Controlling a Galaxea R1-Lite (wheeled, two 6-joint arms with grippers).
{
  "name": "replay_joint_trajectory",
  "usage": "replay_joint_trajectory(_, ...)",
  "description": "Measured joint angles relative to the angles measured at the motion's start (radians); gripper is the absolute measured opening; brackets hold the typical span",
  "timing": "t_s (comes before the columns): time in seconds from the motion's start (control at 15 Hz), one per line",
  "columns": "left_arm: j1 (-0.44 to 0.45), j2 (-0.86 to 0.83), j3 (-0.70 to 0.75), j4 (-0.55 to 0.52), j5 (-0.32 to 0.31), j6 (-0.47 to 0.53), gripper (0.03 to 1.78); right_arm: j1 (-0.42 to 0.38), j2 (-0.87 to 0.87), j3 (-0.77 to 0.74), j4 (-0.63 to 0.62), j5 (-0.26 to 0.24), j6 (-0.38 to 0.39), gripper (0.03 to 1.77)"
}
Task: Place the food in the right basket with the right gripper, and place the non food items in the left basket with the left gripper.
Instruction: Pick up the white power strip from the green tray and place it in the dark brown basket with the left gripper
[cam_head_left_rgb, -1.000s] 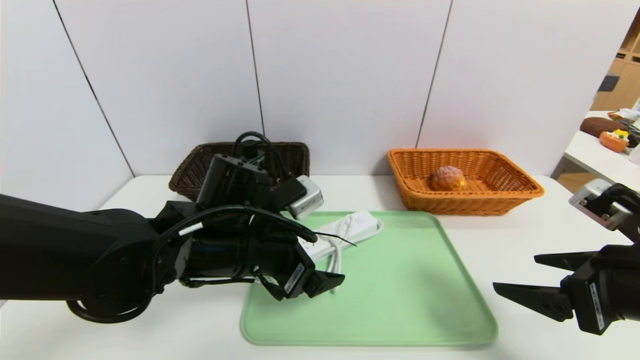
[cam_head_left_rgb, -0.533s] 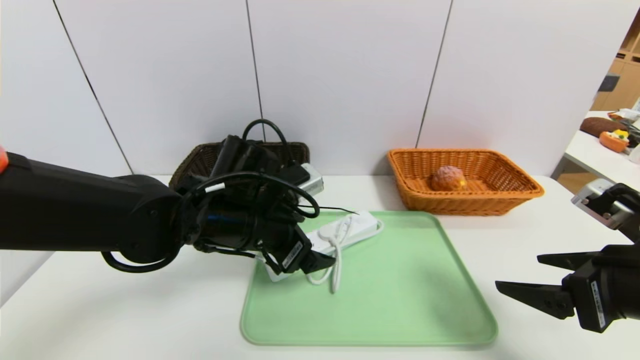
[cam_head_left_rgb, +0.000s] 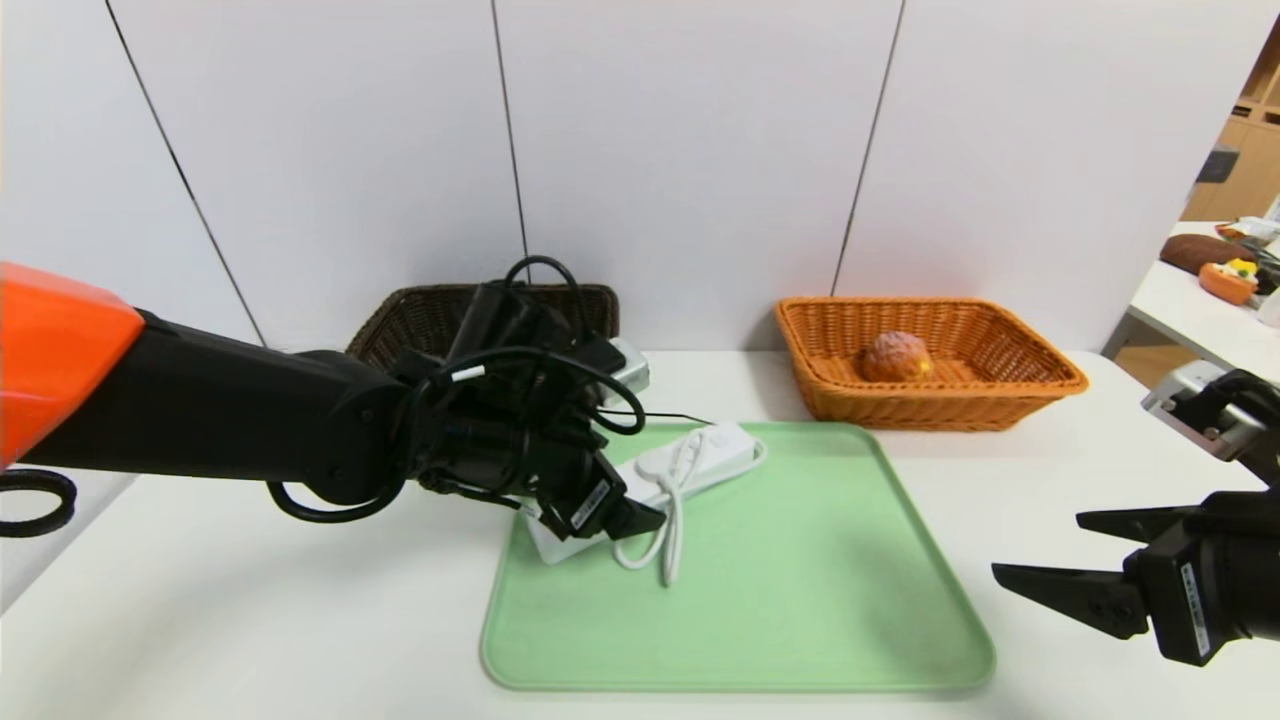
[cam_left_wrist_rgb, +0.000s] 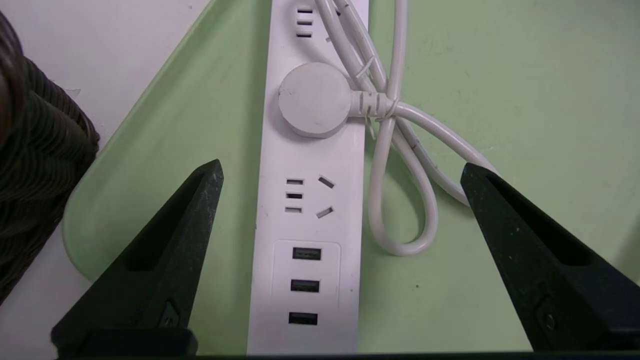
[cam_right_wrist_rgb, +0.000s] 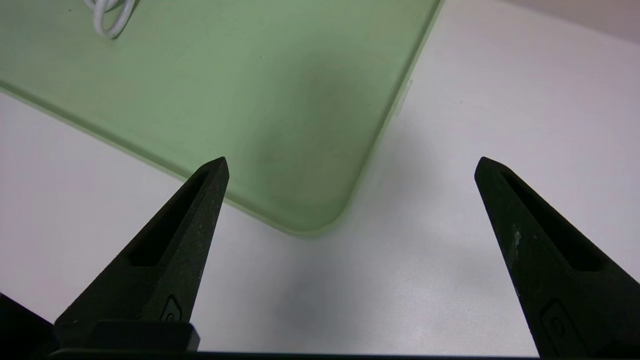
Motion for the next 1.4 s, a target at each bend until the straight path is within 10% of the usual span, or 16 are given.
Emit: replay_joint_trajectory(1.4, 0.003, 0.079, -0.036, -0.061, -0.002, 0.010, 1.69, -0.012, -0.003, 0.025, -0.032, 0.000, 0.000, 1.70)
